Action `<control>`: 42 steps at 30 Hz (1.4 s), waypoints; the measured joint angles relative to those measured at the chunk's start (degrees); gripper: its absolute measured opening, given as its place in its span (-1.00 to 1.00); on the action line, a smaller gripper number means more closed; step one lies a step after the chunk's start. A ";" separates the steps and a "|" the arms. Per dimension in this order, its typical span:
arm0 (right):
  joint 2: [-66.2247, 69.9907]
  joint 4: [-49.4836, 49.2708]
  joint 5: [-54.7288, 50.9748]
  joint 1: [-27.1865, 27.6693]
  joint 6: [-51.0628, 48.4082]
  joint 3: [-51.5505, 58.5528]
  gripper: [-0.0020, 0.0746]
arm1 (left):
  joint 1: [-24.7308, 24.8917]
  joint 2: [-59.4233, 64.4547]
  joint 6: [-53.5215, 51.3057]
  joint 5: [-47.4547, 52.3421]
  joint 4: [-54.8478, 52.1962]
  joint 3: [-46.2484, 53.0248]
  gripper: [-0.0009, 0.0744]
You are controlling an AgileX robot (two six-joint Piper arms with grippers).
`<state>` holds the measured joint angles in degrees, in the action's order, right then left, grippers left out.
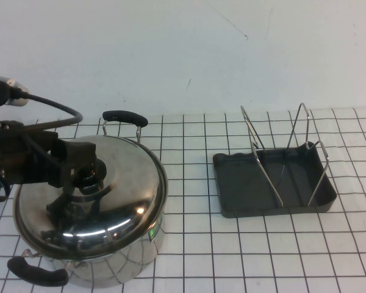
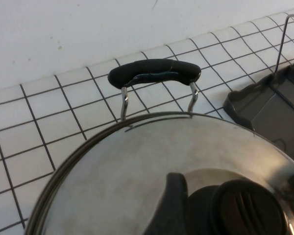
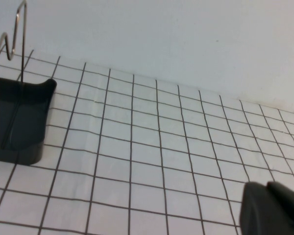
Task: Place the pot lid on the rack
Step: Open the pot
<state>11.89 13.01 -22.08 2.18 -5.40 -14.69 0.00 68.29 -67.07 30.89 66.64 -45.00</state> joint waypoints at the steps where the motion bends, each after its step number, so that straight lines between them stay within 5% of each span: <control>1: 0.00 0.00 0.00 0.00 0.00 0.00 -0.95 | 0.00 0.12 -0.16 0.00 0.00 0.00 0.49; 14: 0.03 -0.21 0.48 0.00 0.00 0.25 -0.95 | 7.31 2.41 -4.35 -6.45 -1.07 -0.09 0.49; 33: 0.03 -0.43 0.48 0.00 0.00 0.25 -0.95 | 7.53 6.64 -2.57 -10.12 -2.19 -0.09 0.49; 36: 0.03 -0.43 0.48 0.00 0.00 0.25 -0.95 | 7.53 7.45 -2.49 -9.61 -2.35 -0.09 0.34; 40: 0.03 -0.43 0.48 0.00 0.00 0.25 -0.95 | 7.53 7.43 -2.49 -8.95 -2.35 -0.22 -0.12; 42: 0.03 0.00 0.61 0.00 0.00 0.25 -0.95 | 7.53 7.43 -2.72 -8.95 -2.02 -0.22 -0.12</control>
<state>11.93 13.01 -21.47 2.18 -5.40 -14.44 7.53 75.71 -69.79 21.93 64.62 -45.22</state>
